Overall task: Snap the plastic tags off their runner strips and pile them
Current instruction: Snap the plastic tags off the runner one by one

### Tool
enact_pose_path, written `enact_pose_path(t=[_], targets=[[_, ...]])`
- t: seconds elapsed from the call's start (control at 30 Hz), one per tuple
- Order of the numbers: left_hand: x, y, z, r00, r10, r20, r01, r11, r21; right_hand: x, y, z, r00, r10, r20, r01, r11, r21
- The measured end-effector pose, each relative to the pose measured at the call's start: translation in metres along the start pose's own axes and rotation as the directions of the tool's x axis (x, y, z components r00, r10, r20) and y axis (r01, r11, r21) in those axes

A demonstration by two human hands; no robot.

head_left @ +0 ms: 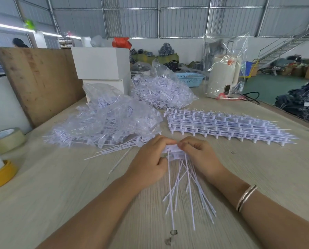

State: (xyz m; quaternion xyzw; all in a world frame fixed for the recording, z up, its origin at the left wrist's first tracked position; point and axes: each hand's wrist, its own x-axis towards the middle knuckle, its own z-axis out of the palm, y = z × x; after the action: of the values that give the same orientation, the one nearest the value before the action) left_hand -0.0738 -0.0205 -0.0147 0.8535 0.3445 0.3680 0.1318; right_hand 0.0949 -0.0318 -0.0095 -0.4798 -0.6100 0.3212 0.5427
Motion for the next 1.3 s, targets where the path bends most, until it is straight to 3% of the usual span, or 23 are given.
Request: enact_pose_path(t=[0.1,0.3,0.5,0.77,1.0,1.3], targets=[[0.001,-0.004,-0.001,0.999,0.014,-0.044,-0.009,0.995,0.103,0.002,0.003,-0.004,0.998,0.066,-0.006,-0.065,0.992,0.109],[0.001,-0.002,-0.006,0.995,0.023,-0.093,-0.012,0.993,0.118,-0.003,0.0,-0.002,0.97,0.063,0.234,-0.084,0.993,0.08],[0.001,-0.003,-0.008,0.983,-0.037,-0.182,0.062,0.989,0.132,-0.004,-0.002,-0.002,0.981,0.028,0.191,-0.016,0.998,-0.06],[0.002,-0.006,-0.005,0.982,-0.062,-0.18,0.078,0.993,0.083,-0.003,-0.003,-0.002,0.981,0.022,0.192,-0.009,0.998,-0.066],[0.005,-0.011,-0.003,0.956,-0.274,-0.109,0.243,0.942,-0.233,-0.005,-0.004,0.001,0.986,-0.058,0.154,0.06,0.998,-0.012],[0.007,-0.013,-0.013,0.927,-0.323,0.189,0.371,0.727,-0.578,-0.004,-0.001,-0.003,0.968,-0.046,0.248,0.051,0.999,-0.014]])
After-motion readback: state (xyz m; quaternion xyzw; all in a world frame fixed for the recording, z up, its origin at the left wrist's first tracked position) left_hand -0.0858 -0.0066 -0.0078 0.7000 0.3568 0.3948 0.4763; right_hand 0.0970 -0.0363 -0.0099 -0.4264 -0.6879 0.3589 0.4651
